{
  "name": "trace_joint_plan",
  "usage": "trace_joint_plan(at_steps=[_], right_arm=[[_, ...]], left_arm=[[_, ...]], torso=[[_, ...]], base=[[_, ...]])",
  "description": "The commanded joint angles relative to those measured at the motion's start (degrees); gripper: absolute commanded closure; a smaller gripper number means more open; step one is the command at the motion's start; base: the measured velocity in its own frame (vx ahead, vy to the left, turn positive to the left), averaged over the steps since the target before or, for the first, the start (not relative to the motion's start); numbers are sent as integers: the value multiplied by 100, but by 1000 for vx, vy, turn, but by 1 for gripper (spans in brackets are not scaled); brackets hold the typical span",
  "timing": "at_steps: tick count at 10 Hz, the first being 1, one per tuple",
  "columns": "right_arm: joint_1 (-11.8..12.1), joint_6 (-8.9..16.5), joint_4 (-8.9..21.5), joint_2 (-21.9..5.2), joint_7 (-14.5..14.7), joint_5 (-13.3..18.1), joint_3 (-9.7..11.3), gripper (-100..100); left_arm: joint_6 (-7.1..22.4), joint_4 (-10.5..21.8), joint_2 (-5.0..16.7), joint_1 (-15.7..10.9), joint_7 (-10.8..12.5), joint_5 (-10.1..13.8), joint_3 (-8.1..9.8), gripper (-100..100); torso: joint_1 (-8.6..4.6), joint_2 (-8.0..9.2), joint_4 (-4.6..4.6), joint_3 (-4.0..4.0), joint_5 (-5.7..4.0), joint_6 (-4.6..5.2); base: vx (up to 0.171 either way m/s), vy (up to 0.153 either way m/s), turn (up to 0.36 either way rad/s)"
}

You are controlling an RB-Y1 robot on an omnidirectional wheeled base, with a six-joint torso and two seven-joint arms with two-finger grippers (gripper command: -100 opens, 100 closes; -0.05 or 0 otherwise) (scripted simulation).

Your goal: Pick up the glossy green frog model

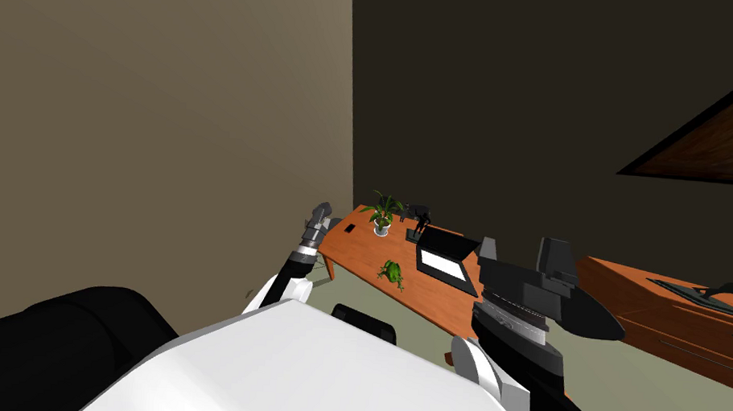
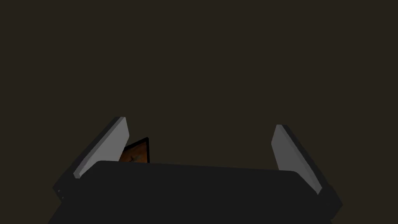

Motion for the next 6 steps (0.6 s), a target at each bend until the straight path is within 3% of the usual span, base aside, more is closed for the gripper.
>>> trace_joint_plan(at_steps=[1, 6], right_arm=[[31, -27, 27, -217, -86, -284, 12, -100], [102, -97, 103, -488, -306, -977, 42, -100]], left_arm=[[0, 0, 0, 0, 0, 0, 0, 0], [0, 0, 0, 0, 0, 0, 0, 0]], torso=[[0, 0, 0, 0, 0, 0], [16, 4, 1, 3, 3, 0]], base=[[-40, 25, -15], [-25, 48, -7]])
